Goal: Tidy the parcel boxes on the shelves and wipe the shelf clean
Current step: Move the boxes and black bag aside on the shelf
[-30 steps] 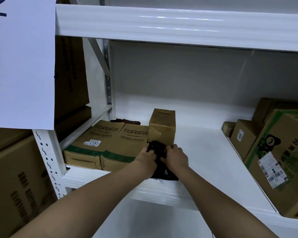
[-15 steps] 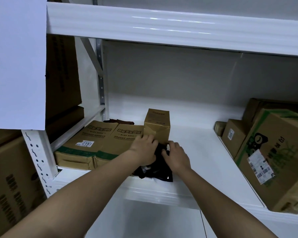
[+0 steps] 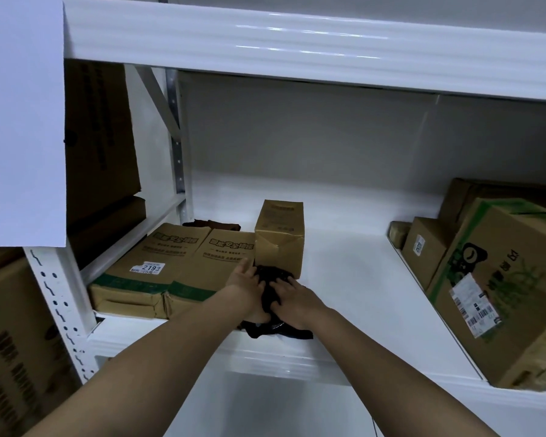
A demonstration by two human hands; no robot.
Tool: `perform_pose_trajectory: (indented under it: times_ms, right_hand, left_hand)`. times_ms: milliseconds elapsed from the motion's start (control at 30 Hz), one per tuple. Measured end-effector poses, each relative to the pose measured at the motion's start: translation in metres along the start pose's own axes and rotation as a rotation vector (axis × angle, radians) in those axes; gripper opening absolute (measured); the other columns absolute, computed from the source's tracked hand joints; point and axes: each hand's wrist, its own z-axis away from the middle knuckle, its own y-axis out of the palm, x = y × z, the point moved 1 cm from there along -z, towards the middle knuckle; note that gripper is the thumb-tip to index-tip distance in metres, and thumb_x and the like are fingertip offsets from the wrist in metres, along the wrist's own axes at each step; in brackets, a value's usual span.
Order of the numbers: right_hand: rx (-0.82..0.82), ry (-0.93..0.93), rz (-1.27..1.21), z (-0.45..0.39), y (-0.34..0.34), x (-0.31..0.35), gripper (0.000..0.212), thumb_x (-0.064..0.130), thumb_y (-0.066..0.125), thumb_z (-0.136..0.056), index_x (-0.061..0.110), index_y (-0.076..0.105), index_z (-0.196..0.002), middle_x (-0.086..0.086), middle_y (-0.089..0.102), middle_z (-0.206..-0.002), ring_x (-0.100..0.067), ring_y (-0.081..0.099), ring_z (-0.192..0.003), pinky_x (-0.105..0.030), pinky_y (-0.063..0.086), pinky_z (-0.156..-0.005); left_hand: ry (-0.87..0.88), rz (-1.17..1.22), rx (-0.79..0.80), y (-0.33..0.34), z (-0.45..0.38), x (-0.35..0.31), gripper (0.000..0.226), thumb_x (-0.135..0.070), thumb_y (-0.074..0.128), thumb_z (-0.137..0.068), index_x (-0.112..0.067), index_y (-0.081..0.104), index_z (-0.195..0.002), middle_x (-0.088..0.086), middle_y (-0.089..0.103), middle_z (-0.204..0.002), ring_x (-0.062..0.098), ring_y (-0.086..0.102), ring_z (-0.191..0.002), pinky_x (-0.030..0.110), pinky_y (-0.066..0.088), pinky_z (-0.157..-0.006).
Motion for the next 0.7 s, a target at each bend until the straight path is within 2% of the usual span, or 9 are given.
perform_pose_trajectory:
  times_ms: [67,133,200,267,333,400,600,700]
  right_hand:
    - [0.002,0.012,-0.009,-0.001,0.000,0.000,0.056,0.035,0.027,-0.101,0.021,0.014,-0.154,0.002,0.010,-0.161,-0.019,0.001,-0.149,-0.036,0.013,-0.118]
    - [-0.044,0.019,-0.082,-0.001,-0.002,-0.001,0.052,0.038,0.031,-0.100,0.021,0.028,-0.150,0.000,0.025,-0.157,-0.021,0.017,-0.145,-0.037,0.024,-0.113]
    - [-0.164,0.037,-0.189,0.000,-0.006,-0.003,0.043,0.039,0.037,-0.099,0.022,0.050,-0.135,-0.004,0.049,-0.140,-0.023,0.043,-0.128,-0.037,0.040,-0.100]
    - [-0.278,0.069,-0.257,0.005,-0.011,-0.004,0.036,0.038,0.040,-0.098,0.020,0.062,-0.120,-0.005,0.060,-0.123,-0.024,0.055,-0.111,-0.037,0.046,-0.089]
    - [-0.351,0.103,-0.300,0.009,-0.016,-0.006,0.032,0.035,0.042,-0.097,0.019,0.067,-0.110,-0.006,0.065,-0.113,-0.024,0.060,-0.101,-0.035,0.049,-0.083]
    - [-0.408,0.148,-0.323,0.012,-0.023,-0.009,0.029,0.031,0.044,-0.095,0.019,0.069,-0.104,-0.003,0.067,-0.107,-0.022,0.061,-0.095,-0.031,0.050,-0.076]
    - [-0.529,0.219,-0.322,0.024,-0.046,-0.023,0.026,0.025,0.042,-0.093,0.017,0.066,-0.099,-0.002,0.068,-0.100,-0.022,0.061,-0.089,-0.030,0.048,-0.070]
    - [-0.541,0.233,-0.333,0.030,-0.055,-0.032,0.027,0.025,0.041,-0.094,0.018,0.066,-0.101,-0.001,0.068,-0.102,-0.022,0.062,-0.091,-0.031,0.049,-0.072]
  left_hand:
    - [0.009,0.063,0.025,-0.001,-0.001,0.000,0.084,-0.062,0.028,-0.092,-0.013,0.001,-0.154,0.009,0.004,-0.161,0.027,-0.008,-0.147,0.049,-0.015,-0.114]
    - [0.021,0.193,0.048,-0.003,0.000,0.004,0.085,-0.055,0.042,-0.089,-0.014,0.007,-0.153,0.010,0.008,-0.159,0.026,-0.004,-0.147,0.049,-0.011,-0.116]
    - [0.031,0.313,0.008,-0.011,0.003,0.009,0.069,-0.047,0.045,-0.089,-0.015,0.027,-0.148,0.011,0.026,-0.153,0.027,0.015,-0.144,0.045,0.004,-0.117]
    - [0.038,0.385,-0.102,-0.021,0.005,0.014,0.045,-0.038,0.037,-0.095,-0.015,0.049,-0.132,0.011,0.048,-0.136,0.027,0.043,-0.126,0.039,0.028,-0.104]
    - [0.017,0.450,-0.203,-0.031,0.008,0.018,0.034,-0.031,0.036,-0.097,-0.013,0.058,-0.117,0.009,0.059,-0.119,0.026,0.056,-0.107,0.033,0.039,-0.081]
    - [-0.015,0.467,-0.303,-0.038,0.009,0.021,0.029,-0.027,0.038,-0.097,-0.012,0.059,-0.109,0.007,0.062,-0.110,0.025,0.060,-0.098,0.030,0.040,-0.070]
    - [-0.067,0.508,-0.540,-0.062,0.015,0.018,0.025,-0.024,0.037,-0.096,-0.012,0.059,-0.099,0.009,0.062,-0.101,0.028,0.060,-0.091,0.030,0.043,-0.067]
    - [-0.080,0.536,-0.573,-0.072,0.014,0.011,0.026,-0.022,0.037,-0.096,-0.014,0.061,-0.094,0.006,0.065,-0.095,0.026,0.061,-0.084,0.028,0.042,-0.064]
